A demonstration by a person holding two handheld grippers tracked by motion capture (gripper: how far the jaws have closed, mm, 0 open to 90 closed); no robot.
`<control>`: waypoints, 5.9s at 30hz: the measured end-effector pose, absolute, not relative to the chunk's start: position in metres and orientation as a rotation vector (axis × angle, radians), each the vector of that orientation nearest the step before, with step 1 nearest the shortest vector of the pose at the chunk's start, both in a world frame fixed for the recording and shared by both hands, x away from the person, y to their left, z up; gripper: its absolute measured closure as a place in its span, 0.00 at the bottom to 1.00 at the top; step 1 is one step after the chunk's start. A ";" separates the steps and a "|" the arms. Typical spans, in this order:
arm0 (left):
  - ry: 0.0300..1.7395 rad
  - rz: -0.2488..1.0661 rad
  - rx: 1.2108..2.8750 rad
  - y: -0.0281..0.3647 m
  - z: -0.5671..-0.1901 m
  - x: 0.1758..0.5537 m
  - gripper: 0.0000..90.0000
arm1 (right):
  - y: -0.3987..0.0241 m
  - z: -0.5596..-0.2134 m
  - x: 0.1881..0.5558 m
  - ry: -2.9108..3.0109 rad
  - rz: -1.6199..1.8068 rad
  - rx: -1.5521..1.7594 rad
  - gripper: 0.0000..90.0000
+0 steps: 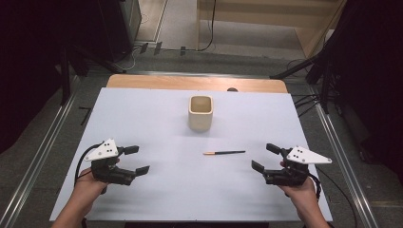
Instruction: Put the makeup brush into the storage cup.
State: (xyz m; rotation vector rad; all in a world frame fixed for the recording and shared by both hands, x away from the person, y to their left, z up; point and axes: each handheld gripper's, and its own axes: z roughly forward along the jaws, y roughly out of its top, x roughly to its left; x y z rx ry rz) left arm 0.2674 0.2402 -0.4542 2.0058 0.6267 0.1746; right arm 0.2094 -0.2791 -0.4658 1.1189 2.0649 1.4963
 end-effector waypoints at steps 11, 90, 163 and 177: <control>0.625 0.174 2.007 0.240 -0.454 0.268 0.18 | -0.276 -0.463 0.217 2.047 1.474 1.108 0.15; 0.633 0.172 2.014 0.242 -0.456 0.269 0.19 | -0.217 -0.461 0.313 1.946 1.508 1.102 0.19; 0.649 0.159 2.036 0.241 -0.459 0.268 0.19 | -0.184 -0.431 0.343 2.936 0.522 0.613 0.24; 0.650 0.159 2.035 0.241 -0.458 0.268 0.19 | -0.179 -0.432 0.345 3.017 0.508 0.333 0.27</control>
